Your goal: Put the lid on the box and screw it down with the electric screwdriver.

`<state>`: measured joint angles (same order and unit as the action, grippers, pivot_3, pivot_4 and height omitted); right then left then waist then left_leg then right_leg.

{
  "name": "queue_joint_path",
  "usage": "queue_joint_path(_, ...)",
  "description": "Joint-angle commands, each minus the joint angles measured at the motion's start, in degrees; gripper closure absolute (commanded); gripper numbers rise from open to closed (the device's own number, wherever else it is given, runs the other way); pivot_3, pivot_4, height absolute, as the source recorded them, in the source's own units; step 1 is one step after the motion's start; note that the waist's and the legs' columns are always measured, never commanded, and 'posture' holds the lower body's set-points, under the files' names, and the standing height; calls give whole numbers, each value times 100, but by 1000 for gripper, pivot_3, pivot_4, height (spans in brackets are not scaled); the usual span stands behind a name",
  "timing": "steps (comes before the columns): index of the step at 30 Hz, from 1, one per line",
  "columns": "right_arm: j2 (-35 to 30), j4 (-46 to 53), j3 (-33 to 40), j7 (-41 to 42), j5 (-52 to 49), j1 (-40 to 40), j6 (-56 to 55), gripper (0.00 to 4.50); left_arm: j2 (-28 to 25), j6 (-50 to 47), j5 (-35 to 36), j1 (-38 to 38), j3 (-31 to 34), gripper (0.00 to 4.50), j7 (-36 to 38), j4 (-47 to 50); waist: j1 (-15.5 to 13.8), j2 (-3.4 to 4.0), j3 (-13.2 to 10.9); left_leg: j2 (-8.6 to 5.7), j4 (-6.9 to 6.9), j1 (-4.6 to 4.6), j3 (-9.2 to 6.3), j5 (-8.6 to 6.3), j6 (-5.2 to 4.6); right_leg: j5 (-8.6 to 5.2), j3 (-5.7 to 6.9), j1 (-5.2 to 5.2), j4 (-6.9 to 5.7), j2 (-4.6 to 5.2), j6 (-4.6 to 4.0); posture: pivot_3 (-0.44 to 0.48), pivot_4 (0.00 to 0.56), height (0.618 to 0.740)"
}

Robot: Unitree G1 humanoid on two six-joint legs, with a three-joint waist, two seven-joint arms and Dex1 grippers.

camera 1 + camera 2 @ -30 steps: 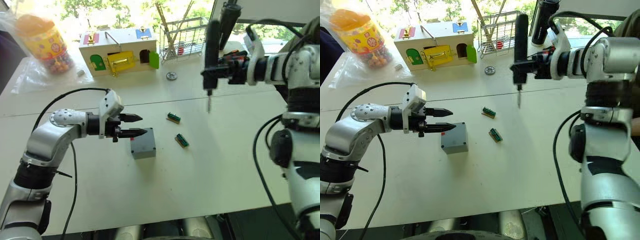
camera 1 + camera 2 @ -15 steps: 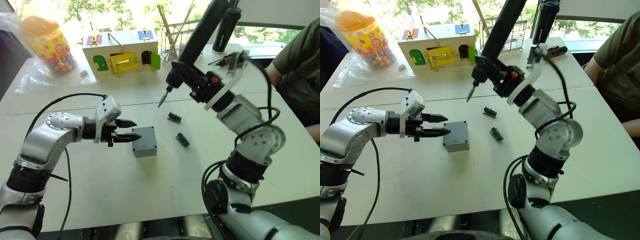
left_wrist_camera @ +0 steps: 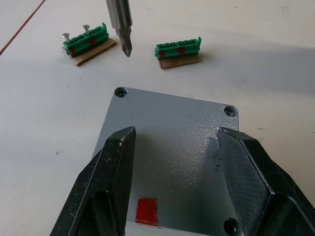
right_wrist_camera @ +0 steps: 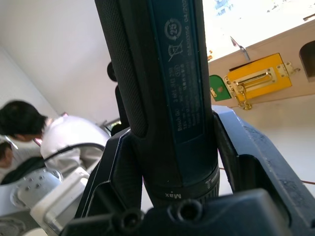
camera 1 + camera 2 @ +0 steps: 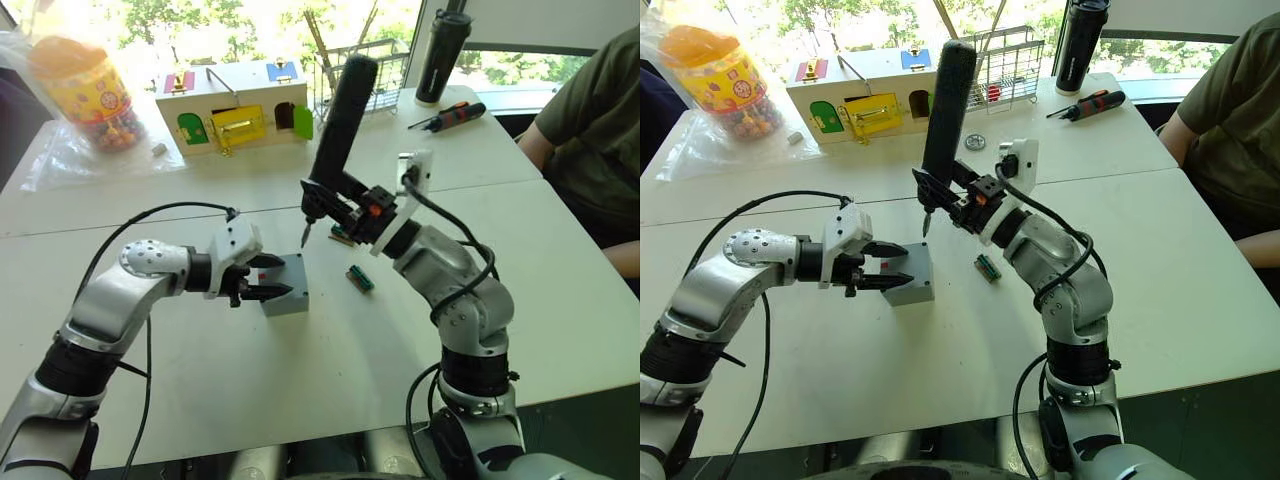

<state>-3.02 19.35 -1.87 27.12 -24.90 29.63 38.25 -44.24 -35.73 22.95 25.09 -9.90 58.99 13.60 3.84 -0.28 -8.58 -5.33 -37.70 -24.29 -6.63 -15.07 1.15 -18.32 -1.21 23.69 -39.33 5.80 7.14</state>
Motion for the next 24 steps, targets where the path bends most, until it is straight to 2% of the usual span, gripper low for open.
queue_joint_path(1, -22, 16, -182, 78, 97, 50, -503, 2700, -47, 67, -206, -45, -74, 1832, 34, -199, -3, 0, 0, 0, 0, 0, -1, 0, 0, 0, 0, -1, 0, 0, 0, 0, 150, 740)
queue_joint_path(12, -28, -289, -409, 34, 242, -125, -951, 2700, -80, 34, -130, -65, 0, 1832, 124, -218, 0, 0, 0, 0, -1, 5, -2, 0, 0, 0, 0, -6, 0, -1, 0, 0, 150, 740)
queue_joint_path(18, -124, -406, -766, 144, 480, -206, -1116, 2700, -71, 34, -145, -86, -29, 1832, 124, -219, 2, 0, 1, 0, 5, 22, -1, 0, -1, 0, 0, -18, 1, -1, 0, 0, 150, 740)
queue_joint_path(24, -151, -563, -1233, 96, 837, -330, -1174, 2700, -57, 50, -184, -136, -56, 1832, 123, -220, 1, -2, 12, 1, 48, 89, 5, -1, -1, 0, -5, -60, 3, 1, 0, 0, 150, 740)
